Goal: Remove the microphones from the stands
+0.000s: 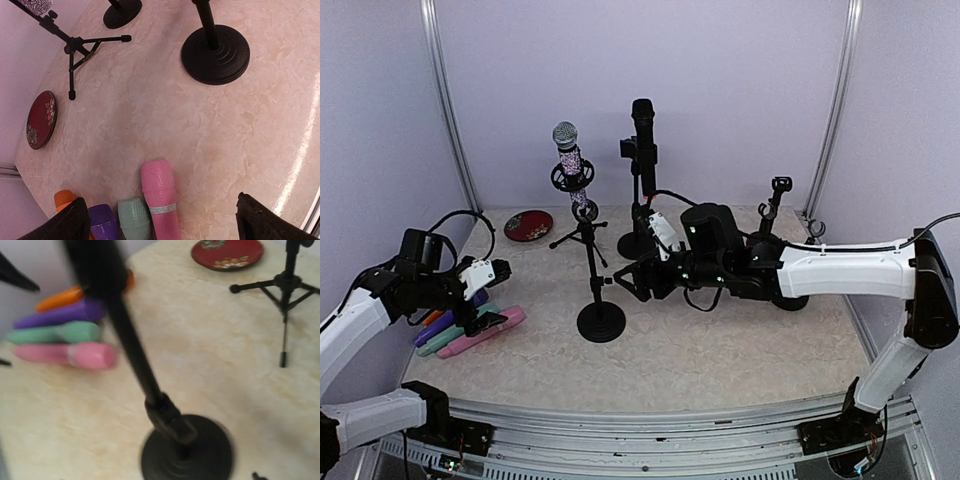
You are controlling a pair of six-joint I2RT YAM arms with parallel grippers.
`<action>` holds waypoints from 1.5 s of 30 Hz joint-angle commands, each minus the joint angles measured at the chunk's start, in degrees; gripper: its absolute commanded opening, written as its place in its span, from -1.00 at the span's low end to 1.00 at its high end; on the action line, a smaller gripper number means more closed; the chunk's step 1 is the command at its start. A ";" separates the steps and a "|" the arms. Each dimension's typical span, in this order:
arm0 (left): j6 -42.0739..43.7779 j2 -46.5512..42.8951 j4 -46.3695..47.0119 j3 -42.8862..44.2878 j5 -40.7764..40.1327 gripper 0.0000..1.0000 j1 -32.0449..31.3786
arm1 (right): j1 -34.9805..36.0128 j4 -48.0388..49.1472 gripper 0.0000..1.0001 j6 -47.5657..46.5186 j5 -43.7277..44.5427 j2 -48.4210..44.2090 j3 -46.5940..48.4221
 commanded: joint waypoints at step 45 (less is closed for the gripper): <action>0.66 -0.25 -15.11 8.79 4.79 0.97 2.17 | -12.22 11.15 -1.00 14.65 -38.52 24.45 10.67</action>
